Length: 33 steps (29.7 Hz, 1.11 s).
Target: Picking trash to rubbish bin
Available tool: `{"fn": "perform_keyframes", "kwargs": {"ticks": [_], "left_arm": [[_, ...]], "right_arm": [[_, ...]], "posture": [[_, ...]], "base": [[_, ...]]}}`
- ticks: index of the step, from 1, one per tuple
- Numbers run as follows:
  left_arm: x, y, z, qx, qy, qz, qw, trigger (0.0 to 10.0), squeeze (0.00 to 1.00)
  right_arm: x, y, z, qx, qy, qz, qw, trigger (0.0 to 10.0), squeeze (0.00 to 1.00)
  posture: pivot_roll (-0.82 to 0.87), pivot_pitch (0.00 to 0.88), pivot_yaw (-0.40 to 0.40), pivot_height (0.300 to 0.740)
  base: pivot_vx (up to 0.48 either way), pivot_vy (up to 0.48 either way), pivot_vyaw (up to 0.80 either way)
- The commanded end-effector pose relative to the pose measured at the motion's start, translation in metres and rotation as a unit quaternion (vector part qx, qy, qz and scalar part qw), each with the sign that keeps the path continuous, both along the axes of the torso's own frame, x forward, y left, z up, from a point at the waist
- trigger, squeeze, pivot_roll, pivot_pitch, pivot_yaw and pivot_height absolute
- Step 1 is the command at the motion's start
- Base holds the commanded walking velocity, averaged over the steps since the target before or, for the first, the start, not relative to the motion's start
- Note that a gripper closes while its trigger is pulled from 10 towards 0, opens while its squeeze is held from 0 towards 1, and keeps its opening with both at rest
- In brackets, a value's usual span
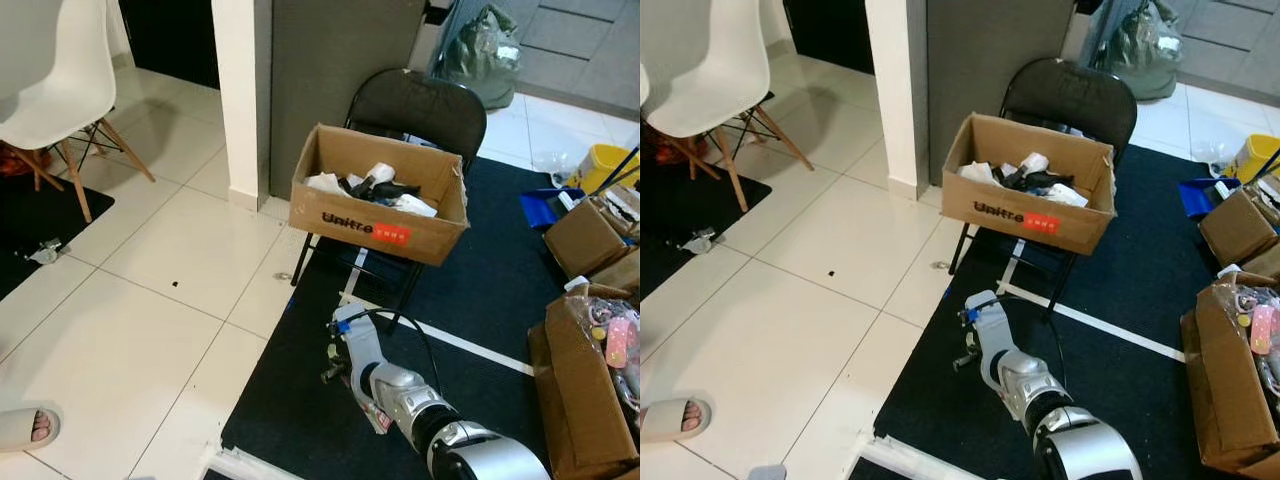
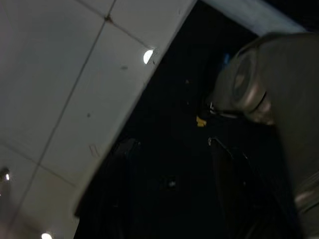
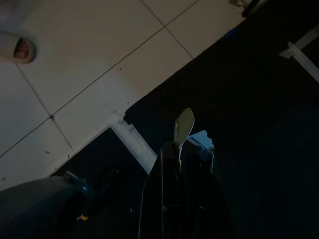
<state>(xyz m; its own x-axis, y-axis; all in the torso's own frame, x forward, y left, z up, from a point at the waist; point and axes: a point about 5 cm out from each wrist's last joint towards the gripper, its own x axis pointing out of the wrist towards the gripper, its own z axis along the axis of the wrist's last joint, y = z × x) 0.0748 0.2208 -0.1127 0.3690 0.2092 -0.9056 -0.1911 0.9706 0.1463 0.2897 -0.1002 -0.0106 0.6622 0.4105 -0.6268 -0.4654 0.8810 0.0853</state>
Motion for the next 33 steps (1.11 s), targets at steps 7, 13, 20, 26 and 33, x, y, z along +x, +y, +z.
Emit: {"fn": "perform_keyframes", "kwargs": {"ticks": [7,13,20,26,33], "left_arm": [[-0.0016,-0.0015,-0.0008,0.000,0.005,-0.001,1.000,10.0,0.00],[0.0000,-0.0006,-0.0003,0.012,0.006,-0.003,1.000,10.0,0.00],[0.0004,-0.0032,-0.0006,-0.002,0.001,-0.008,1.000,10.0,0.00],[-0.0002,-0.0036,-0.0007,-0.004,0.001,-0.009,1.000,10.0,0.00],[0.0001,-0.0041,-0.0008,-0.006,0.000,-0.012,1.000,10.0,0.00]], "right_arm": [[-0.0060,-0.0043,-0.0061,-0.005,0.011,-0.003,1.000,10.0,0.00],[-0.0065,-0.0044,-0.0065,-0.008,0.011,0.000,1.000,10.0,0.00],[-0.0069,-0.0041,-0.0068,-0.010,0.011,0.003,1.000,10.0,0.00],[-0.0070,-0.0032,-0.0067,-0.011,0.011,0.008,1.000,10.0,0.00],[-0.0069,-0.0030,-0.0066,-0.011,0.010,0.009,1.000,10.0,0.00]], "posture": [[0.17,0.052,-0.026,0.740],[0.17,0.051,-0.029,0.740],[0.17,0.051,-0.029,0.740],[0.17,0.048,-0.035,0.740],[0.17,0.044,-0.035,0.740]], "base": [[0.000,-0.414,0.00],[0.000,-0.048,0.00],[0.048,0.000,0.00],[0.397,0.000,0.00],[0.470,0.000,0.00]]}}
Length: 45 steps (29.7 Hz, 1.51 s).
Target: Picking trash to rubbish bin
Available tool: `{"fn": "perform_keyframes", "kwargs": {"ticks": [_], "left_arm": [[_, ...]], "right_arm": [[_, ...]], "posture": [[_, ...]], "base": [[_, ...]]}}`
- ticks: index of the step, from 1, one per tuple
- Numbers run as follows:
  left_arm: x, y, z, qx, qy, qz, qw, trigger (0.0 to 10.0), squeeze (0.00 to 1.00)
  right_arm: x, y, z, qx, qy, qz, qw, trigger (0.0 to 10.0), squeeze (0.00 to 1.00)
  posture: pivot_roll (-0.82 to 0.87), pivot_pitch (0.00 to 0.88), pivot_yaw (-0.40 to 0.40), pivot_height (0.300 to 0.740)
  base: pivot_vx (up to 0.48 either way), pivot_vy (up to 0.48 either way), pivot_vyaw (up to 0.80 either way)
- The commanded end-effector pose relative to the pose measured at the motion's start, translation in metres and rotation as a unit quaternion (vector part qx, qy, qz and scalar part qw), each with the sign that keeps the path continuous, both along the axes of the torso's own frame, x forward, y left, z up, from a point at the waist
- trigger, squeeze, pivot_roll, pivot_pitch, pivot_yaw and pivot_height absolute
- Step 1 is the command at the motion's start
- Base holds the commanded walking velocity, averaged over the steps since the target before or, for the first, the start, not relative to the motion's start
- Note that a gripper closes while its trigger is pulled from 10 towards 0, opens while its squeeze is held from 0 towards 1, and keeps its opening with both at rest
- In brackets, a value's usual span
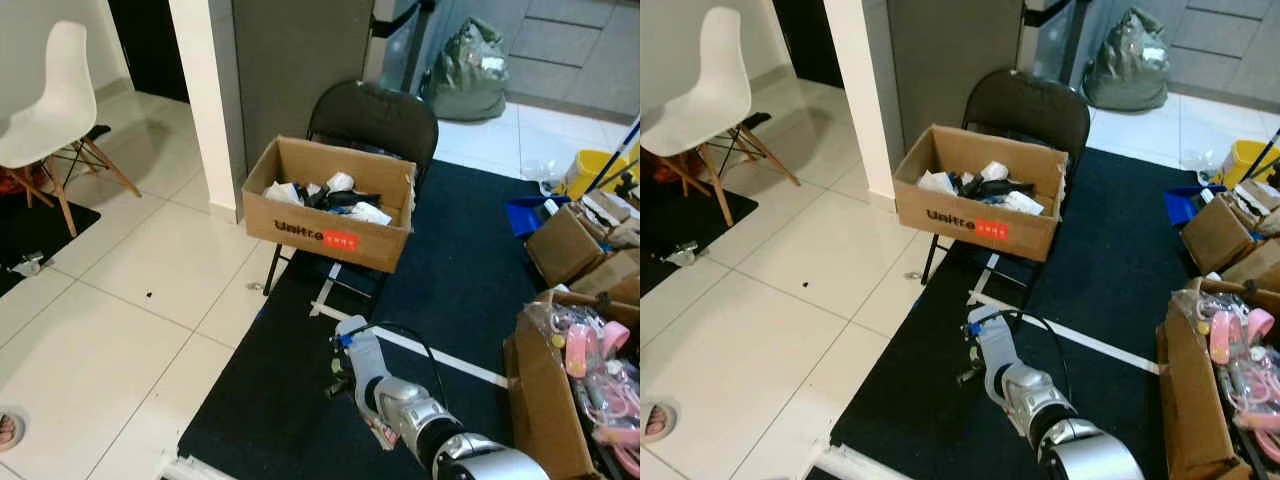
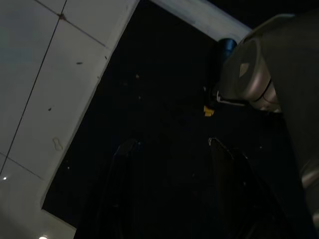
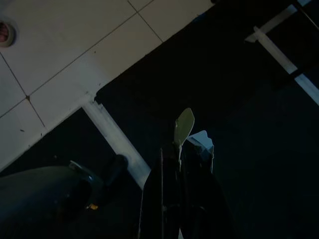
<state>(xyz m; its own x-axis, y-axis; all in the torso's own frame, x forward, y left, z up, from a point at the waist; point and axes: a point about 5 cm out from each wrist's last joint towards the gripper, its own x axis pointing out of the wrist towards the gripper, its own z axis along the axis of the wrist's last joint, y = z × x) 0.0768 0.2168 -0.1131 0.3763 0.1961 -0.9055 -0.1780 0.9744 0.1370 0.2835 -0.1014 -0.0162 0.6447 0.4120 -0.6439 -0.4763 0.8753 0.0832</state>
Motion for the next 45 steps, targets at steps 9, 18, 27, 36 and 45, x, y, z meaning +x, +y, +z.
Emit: {"fn": "perform_keyframes", "kwargs": {"ticks": [9,18,27,36,45], "left_arm": [[0.000,-0.001,0.000,-0.003,0.002,-0.008,1.000,10.0,0.00],[-0.002,-0.002,-0.001,-0.006,0.003,-0.008,1.000,10.0,0.00],[0.000,-0.002,0.000,-0.005,0.001,-0.008,1.000,10.0,0.00],[0.001,-0.004,0.000,-0.006,0.000,-0.007,1.000,10.0,0.00],[-0.003,-0.004,-0.001,0.006,0.005,0.005,1.000,10.0,0.00]], "right_arm": [[0.002,-0.002,0.001,-0.003,0.001,-0.007,1.000,10.0,0.00],[0.006,-0.001,0.005,0.005,-0.009,-0.016,1.000,10.0,0.00],[0.041,0.044,0.065,0.319,-0.034,-0.005,0.947,10.0,0.00],[0.059,0.065,0.110,0.434,-0.068,0.047,0.897,10.0,0.00],[0.067,0.065,0.113,0.387,-0.102,-0.015,0.916,10.0,1.00]], "posture": [[0.17,0.046,-0.034,0.740],[0.17,0.051,-0.032,0.740],[0.18,0.050,-0.034,0.740],[0.18,0.047,-0.041,0.740],[0.19,0.051,-0.049,0.740]], "base": [[0.480,0.000,-0.09],[0.480,0.000,-0.71],[0.480,0.000,0.00],[0.480,0.000,0.00],[0.245,0.000,0.00]]}}
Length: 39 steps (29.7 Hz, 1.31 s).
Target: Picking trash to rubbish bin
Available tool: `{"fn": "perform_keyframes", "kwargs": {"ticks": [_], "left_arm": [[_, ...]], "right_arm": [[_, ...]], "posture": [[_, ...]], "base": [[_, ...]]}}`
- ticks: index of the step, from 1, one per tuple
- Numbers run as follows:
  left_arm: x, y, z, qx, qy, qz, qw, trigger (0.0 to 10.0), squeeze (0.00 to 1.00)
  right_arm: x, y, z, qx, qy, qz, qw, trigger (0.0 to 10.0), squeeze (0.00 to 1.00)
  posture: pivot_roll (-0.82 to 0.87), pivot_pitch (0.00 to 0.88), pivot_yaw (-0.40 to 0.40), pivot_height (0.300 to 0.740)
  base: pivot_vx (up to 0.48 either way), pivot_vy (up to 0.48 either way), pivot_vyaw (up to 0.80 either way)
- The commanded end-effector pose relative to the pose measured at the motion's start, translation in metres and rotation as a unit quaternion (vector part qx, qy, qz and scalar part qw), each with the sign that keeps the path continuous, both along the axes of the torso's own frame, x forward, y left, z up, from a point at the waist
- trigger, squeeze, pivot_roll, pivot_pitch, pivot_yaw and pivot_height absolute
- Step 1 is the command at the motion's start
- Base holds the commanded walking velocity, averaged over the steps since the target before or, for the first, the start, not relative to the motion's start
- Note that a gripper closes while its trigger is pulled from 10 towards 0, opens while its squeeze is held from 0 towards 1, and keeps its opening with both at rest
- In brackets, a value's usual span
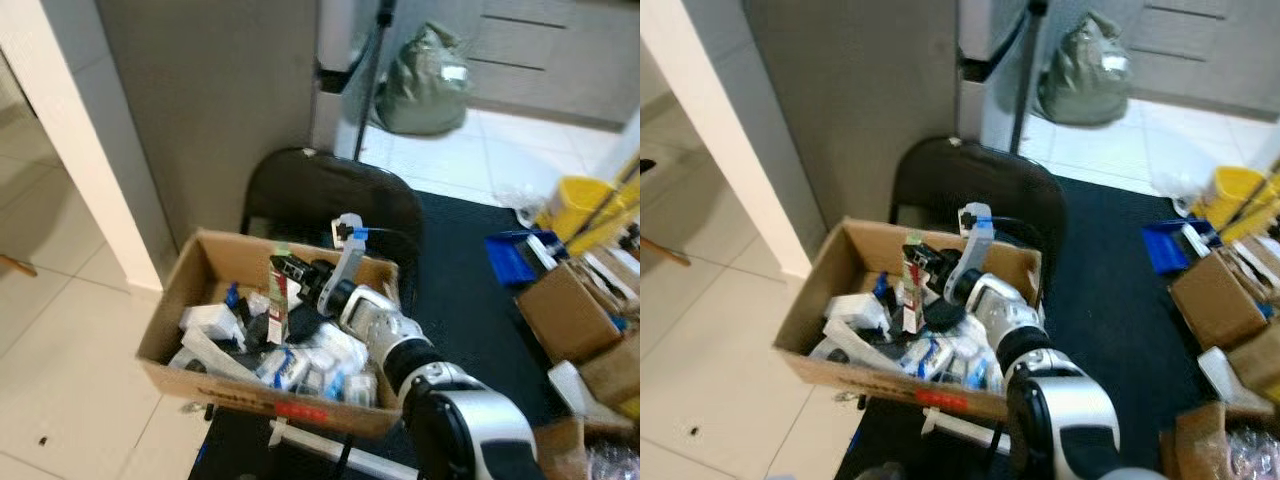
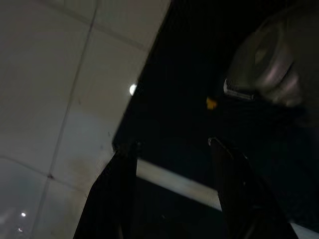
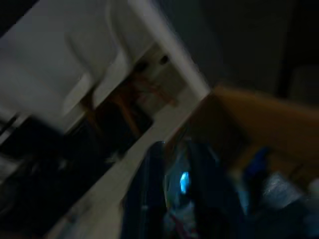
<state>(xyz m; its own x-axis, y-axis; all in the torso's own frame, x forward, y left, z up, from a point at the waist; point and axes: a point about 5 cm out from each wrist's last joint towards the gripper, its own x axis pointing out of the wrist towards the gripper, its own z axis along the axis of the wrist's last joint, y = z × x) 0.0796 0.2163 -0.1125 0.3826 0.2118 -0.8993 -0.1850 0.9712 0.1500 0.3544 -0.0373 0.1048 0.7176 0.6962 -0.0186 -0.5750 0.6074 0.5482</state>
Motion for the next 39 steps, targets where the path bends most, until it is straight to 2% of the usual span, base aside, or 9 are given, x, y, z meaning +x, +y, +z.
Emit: {"fn": "perform_keyframes", "kwargs": {"ticks": [1,8,13,14,16,22,25,31,39], "left_arm": [[-0.006,-0.003,-0.002,-0.001,0.009,0.002,1.000,10.0,0.00],[-0.010,-0.003,-0.002,0.000,0.015,-0.007,1.000,10.0,0.00],[-0.009,-0.001,-0.002,0.003,0.016,-0.007,1.000,10.0,0.00],[-0.010,0.000,-0.002,0.005,0.019,-0.008,1.000,10.0,0.00],[-0.011,0.001,-0.002,0.006,0.022,-0.006,1.000,10.0,0.00],[-0.014,0.002,-0.003,0.009,0.028,-0.007,1.000,10.0,0.00],[-0.015,0.002,-0.003,0.009,0.029,-0.008,0.999,10.0,0.00],[-0.014,0.002,-0.003,0.012,0.032,-0.009,0.999,10.0,0.00],[-0.016,-0.002,-0.004,0.009,0.035,-0.013,0.999,10.0,0.00]], "right_arm": [[-0.004,0.001,-0.008,0.018,0.025,-0.016,0.999,10.0,1.00],[0.000,-0.029,0.008,0.199,0.022,0.036,0.979,10.0,1.00],[-0.004,-0.050,0.012,0.252,0.001,0.086,0.964,10.0,1.00],[-0.013,-0.054,0.007,0.238,-0.014,0.140,0.961,10.0,0.01],[-0.031,-0.056,-0.006,0.207,-0.014,0.230,0.951,10.0,0.00],[-0.070,-0.058,-0.059,0.072,0.070,0.320,0.942,10.0,0.00],[-0.083,-0.064,-0.072,0.055,0.099,0.350,0.930,10.0,0.00],[-0.101,-0.076,-0.089,-0.001,0.137,0.383,0.913,10.0,0.00],[-0.097,-0.065,-0.093,-0.025,0.133,0.342,0.930,10.0,0.00]], "posture": [[0.19,0.051,-0.049,0.740],[0.18,0.057,-0.032,0.740],[0.19,0.059,-0.025,0.740],[0.18,0.060,-0.023,0.740],[0.18,0.063,-0.021,0.740],[0.18,0.059,-0.023,0.740],[0.19,0.057,-0.028,0.740],[0.19,0.059,-0.036,0.740],[0.20,0.049,-0.042,0.740]], "base": [[0.000,0.000,0.00],[0.000,0.000,0.00],[0.000,0.000,0.00],[0.000,0.000,0.00],[0.000,0.000,0.00],[0.000,0.000,0.00],[0.000,0.000,0.00],[-0.172,0.000,0.00],[-0.415,0.000,0.00]]}}
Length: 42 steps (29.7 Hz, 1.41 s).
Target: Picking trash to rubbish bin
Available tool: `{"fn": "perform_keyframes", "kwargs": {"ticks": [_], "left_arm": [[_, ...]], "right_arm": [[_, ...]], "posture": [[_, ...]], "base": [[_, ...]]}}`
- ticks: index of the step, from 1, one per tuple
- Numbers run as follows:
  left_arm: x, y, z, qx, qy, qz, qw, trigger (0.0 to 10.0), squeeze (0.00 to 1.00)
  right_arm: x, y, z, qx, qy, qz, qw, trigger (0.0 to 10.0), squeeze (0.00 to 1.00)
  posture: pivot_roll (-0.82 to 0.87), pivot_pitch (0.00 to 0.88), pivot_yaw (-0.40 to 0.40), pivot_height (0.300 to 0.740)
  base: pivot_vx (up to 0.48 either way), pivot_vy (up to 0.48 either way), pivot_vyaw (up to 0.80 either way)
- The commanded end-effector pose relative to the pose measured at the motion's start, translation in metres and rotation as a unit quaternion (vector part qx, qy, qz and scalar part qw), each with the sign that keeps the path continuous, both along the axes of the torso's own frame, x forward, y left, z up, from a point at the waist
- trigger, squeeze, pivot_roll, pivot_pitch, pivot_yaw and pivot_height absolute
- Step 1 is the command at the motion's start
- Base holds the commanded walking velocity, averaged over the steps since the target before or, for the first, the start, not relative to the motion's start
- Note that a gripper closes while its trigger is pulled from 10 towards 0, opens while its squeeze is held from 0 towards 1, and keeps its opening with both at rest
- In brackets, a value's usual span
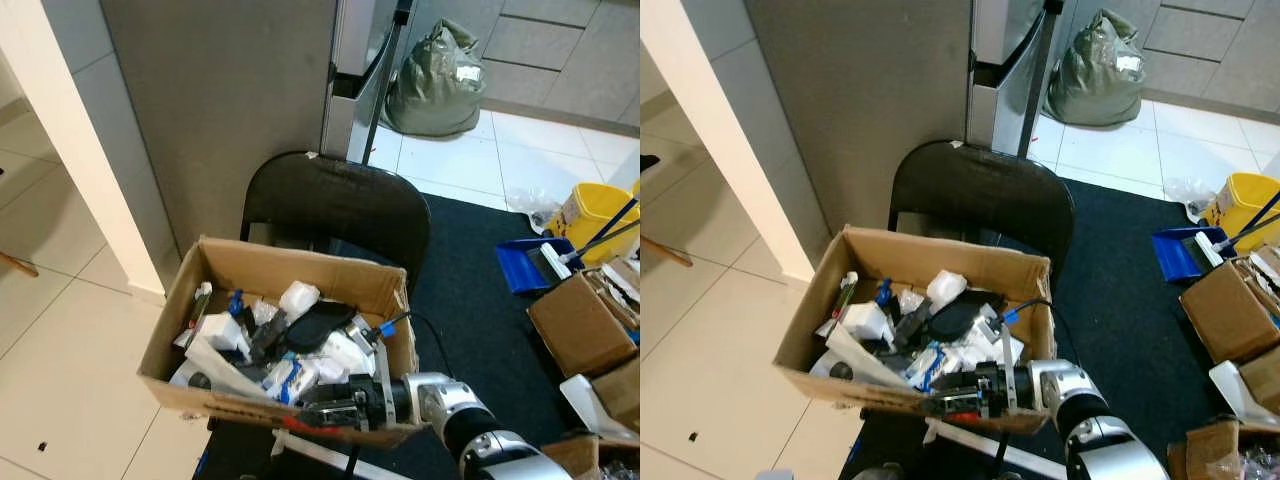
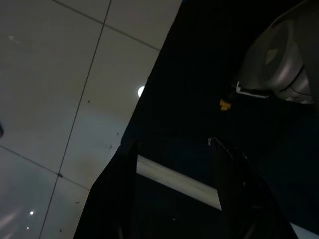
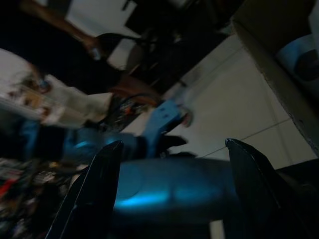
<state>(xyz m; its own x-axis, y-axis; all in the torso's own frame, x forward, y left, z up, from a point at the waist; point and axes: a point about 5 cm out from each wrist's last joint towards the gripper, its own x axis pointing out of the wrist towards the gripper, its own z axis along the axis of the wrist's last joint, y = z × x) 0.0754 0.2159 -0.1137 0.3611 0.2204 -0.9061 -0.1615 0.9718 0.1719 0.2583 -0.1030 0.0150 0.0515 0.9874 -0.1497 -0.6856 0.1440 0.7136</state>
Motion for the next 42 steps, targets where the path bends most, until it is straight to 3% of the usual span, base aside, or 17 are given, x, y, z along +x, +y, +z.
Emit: {"fn": "perform_keyframes", "kwargs": {"ticks": [1,2,3,8,12,21,27,32,34,38,39,42], "left_arm": [[-0.012,-0.001,-0.003,0.001,0.021,-0.004,1.000,10.0,0.00],[-0.012,-0.001,-0.003,0.001,0.021,-0.004,1.000,10.0,0.00],[-0.013,0.000,-0.002,0.001,0.021,-0.004,1.000,10.0,0.00],[-0.013,0.001,-0.002,0.002,0.022,-0.003,1.000,10.0,0.00],[-0.014,0.003,-0.002,0.004,0.024,-0.004,1.000,10.0,0.00],[-0.015,0.004,-0.002,0.004,0.022,-0.001,1.000,10.0,0.00],[-0.021,0.004,-0.003,0.010,0.028,-0.003,1.000,10.0,0.00],[-0.021,0.007,-0.002,0.013,0.036,-0.040,0.998,10.0,0.00],[-0.015,0.009,-0.001,0.018,0.036,-0.056,0.998,10.0,0.00],[0.011,0.017,0.006,0.027,-0.002,-0.044,0.999,10.0,0.00],[0.011,0.017,0.006,0.027,-0.002,-0.044,0.999,10.0,0.00],[0.025,0.020,0.009,0.033,-0.007,-0.064,0.997,10.0,0.00]], "right_arm": [[0.003,0.004,-0.005,-0.025,-0.008,-0.038,0.999,10.0,0.00],[0.003,0.004,-0.005,-0.025,-0.008,-0.038,0.999,10.0,0.00],[0.007,0.008,-0.006,-0.035,-0.006,-0.080,0.996,10.0,0.00],[0.013,0.015,-0.004,-0.037,-0.018,-0.121,0.992,10.0,0.00],[0.019,0.023,-0.005,-0.064,-0.033,-0.181,0.981,10.0,0.00],[0.015,0.041,-0.011,-0.103,-0.065,-0.198,0.973,10.0,0.00],[0.013,0.062,-0.008,-0.059,-0.052,-0.240,0.968,10.0,0.00],[0.017,0.074,0.003,-0.038,-0.086,-0.243,0.965,10.0,0.00],[0.022,0.070,0.006,-0.036,-0.088,-0.260,0.961,10.0,0.00],[0.027,0.059,0.005,-0.051,-0.096,-0.284,0.953,10.0,0.00],[0.027,0.059,0.005,-0.051,-0.096,-0.284,0.953,10.0,0.00],[0.035,0.050,0.012,-0.058,-0.126,-0.296,0.945,10.0,0.00]], "posture": [[0.20,0.048,-0.043,0.740],[0.20,0.048,-0.043,0.740],[0.20,0.047,-0.042,0.740],[0.21,0.049,-0.040,0.740],[0.20,0.053,-0.029,0.740],[0.18,0.065,-0.019,0.740],[0.16,0.117,-0.001,0.740],[0.11,0.140,0.027,0.740],[0.09,0.144,0.021,0.740],[0.08,0.113,0.031,0.740],[0.08,0.113,0.031,0.740],[0.04,0.088,0.053,0.740]], "base": [[-0.409,0.000,0.00],[-0.409,0.000,0.00],[-0.409,0.000,0.00],[-0.412,0.000,0.00],[-0.412,0.000,0.00],[-0.185,0.000,0.00],[0.000,0.000,0.00],[0.000,0.000,0.00],[0.000,0.000,0.00],[0.000,0.000,0.00],[0.000,0.000,0.00],[0.000,0.000,0.00]]}}
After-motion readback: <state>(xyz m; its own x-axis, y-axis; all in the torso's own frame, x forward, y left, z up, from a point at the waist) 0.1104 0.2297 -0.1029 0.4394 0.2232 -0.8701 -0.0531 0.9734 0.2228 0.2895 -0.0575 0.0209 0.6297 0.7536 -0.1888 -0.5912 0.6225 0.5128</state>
